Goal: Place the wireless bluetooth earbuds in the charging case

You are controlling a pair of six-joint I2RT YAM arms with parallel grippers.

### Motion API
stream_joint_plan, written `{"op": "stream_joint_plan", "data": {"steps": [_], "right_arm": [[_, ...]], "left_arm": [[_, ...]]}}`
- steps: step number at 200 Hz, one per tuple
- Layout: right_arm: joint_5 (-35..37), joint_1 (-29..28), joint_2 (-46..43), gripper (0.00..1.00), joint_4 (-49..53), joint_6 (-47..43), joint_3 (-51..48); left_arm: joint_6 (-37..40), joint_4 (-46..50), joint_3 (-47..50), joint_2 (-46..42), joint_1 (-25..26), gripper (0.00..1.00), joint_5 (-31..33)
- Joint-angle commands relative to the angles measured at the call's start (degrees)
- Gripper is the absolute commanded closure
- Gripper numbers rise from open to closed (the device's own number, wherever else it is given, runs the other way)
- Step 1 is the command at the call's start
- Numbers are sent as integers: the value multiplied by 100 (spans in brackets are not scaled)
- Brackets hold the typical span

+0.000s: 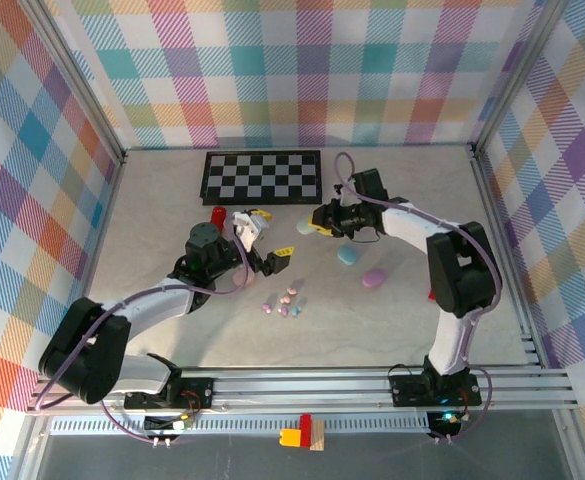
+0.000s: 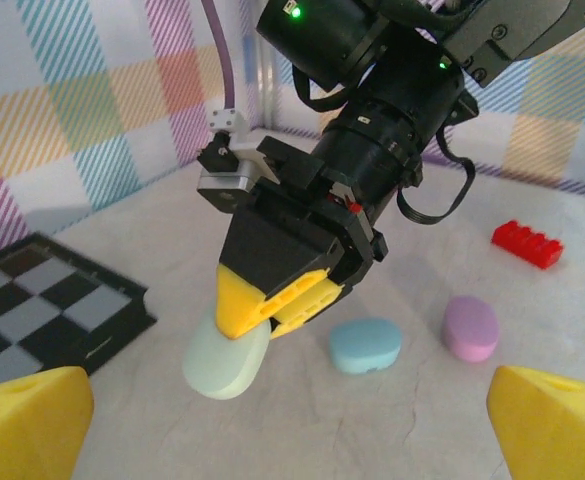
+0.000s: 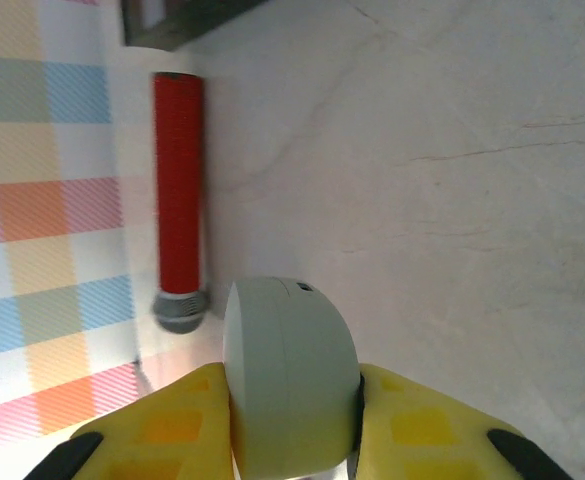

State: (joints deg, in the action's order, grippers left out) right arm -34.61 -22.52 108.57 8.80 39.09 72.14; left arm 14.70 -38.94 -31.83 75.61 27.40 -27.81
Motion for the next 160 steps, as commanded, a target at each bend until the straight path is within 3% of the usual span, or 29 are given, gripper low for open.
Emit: {"op": "stream_joint_plan", "data": {"steps": [1,62,124,160], "right_arm": [[402,-195,300,75,251,-349,360],[552,-323,1003,70,206,-396,632],[1164,-261,531,42,837,-979,703],[1472,-235,-6,36,1171,-1317,750]], "left_arm": [[486,1459,-192,-332,106,0,602],[1061,3552,-728,-563,160,0,1751],[1482,5912,-1681,-121,161,0,2390],[1432,7025,-2228,579,161,0,2691]]}}
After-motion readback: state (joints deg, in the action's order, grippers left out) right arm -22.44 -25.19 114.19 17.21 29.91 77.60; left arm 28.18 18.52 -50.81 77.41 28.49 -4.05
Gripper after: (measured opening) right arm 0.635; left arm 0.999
